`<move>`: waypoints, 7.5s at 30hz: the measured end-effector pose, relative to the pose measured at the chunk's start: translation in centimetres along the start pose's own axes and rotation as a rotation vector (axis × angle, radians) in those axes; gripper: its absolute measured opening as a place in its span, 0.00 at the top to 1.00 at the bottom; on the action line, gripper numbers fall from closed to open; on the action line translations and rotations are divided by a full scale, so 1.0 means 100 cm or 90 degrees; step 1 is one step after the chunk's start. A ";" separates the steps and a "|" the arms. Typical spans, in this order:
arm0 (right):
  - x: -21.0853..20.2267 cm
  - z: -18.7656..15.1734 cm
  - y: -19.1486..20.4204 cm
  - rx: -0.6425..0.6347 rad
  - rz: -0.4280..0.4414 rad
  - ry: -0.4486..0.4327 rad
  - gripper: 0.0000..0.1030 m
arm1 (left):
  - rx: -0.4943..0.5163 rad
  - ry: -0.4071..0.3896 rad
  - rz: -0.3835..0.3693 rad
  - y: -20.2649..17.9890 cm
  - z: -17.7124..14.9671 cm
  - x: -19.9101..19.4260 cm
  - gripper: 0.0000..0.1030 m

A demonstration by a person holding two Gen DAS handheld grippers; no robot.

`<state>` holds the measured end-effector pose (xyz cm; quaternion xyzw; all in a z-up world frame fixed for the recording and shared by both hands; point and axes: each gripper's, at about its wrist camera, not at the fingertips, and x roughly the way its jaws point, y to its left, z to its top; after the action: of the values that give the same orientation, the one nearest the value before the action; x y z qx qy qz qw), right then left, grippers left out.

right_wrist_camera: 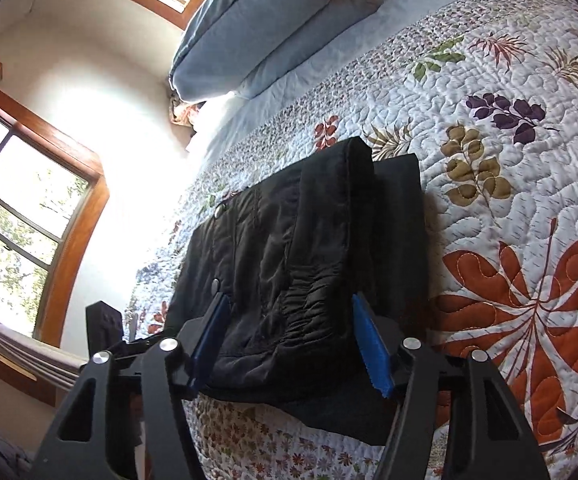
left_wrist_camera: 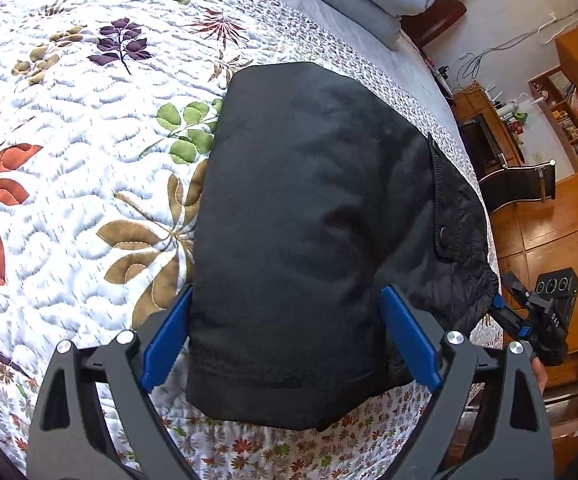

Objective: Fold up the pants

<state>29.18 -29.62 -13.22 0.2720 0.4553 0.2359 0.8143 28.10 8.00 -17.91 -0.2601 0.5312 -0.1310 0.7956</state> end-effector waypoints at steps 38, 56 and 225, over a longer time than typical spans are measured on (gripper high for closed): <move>0.021 0.006 -0.056 0.108 0.043 0.049 0.14 | 0.177 -0.060 0.113 -0.070 0.045 0.004 0.07; 0.080 0.015 -0.032 0.038 0.067 0.134 0.05 | 0.006 0.135 -0.104 -0.013 0.043 0.065 0.04; 0.001 -0.112 0.162 -0.175 -0.445 0.027 0.04 | 0.165 -0.146 0.333 -0.086 -0.082 -0.098 0.03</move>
<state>17.25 -15.00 -7.59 -0.0164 0.5015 0.0081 0.8650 17.26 3.37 -8.04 -0.0241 0.4660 0.0416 0.8835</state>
